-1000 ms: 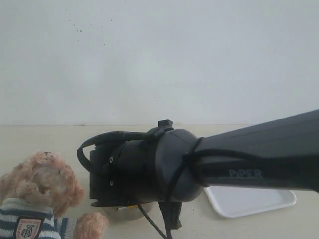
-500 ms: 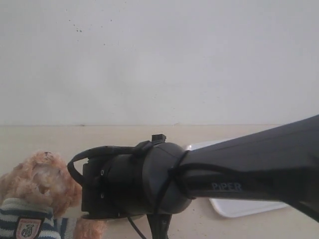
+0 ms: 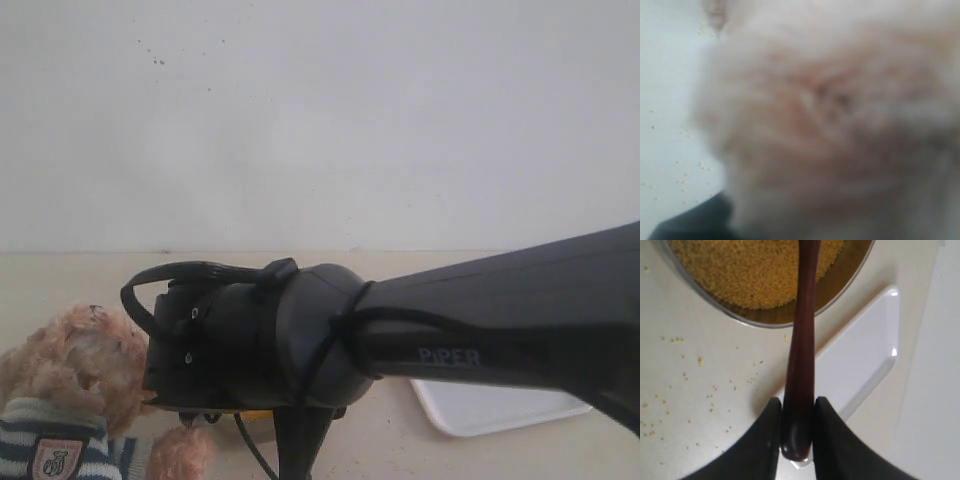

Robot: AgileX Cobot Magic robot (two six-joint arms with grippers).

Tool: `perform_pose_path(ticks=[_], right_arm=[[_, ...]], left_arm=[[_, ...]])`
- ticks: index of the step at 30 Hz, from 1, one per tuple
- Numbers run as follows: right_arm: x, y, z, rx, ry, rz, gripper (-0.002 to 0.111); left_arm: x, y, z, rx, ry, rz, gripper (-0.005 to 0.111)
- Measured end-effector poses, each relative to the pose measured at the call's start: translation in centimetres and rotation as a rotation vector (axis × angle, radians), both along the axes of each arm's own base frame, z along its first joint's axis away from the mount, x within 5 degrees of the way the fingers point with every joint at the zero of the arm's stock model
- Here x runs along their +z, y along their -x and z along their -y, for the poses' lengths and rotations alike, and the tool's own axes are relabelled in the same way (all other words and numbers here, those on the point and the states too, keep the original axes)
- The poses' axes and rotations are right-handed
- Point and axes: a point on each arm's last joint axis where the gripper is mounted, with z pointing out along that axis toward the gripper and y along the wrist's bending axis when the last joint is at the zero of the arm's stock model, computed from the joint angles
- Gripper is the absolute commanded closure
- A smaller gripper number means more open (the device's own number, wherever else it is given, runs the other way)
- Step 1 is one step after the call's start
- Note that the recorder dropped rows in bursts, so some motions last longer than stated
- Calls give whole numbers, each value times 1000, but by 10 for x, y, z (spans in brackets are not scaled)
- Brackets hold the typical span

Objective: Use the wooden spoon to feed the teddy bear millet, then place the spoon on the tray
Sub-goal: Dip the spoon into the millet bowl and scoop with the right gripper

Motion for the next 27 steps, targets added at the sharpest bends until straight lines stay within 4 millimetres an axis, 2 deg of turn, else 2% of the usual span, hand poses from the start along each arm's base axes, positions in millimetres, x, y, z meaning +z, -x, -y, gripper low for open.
perform_pose_path(ticks=[15, 27], right_arm=[[-7, 8, 2, -146, -113, -116, 106], [6, 3, 13, -231, -206, -164, 106]], left_arm=[[0, 0, 0, -1, -1, 1, 103], [0, 0, 0, -1, -1, 1, 103]])
